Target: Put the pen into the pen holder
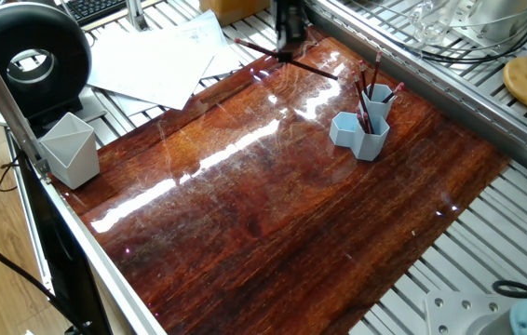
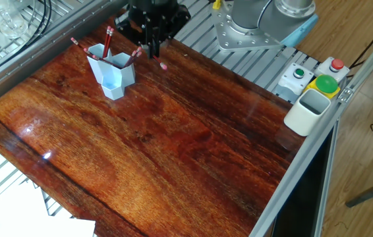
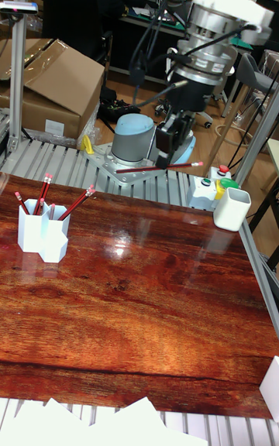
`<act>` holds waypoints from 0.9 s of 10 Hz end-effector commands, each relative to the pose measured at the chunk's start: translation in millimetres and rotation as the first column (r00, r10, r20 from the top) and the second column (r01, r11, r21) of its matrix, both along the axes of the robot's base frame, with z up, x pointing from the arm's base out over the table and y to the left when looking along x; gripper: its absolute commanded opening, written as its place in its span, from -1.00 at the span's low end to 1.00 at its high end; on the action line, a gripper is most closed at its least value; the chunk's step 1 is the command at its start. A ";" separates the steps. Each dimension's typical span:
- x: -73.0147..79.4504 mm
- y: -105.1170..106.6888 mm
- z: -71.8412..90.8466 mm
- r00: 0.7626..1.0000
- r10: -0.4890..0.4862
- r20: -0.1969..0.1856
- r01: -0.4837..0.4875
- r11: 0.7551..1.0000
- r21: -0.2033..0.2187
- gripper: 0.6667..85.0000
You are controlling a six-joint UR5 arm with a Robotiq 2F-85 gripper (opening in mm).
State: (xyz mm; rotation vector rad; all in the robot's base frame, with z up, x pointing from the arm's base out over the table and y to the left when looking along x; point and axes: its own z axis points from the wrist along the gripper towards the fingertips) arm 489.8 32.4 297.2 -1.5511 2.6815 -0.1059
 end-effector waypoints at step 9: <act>-3.5 -46.2 0.6 0.934 -0.347 0.081 0.354 0.931 -0.087 -0.99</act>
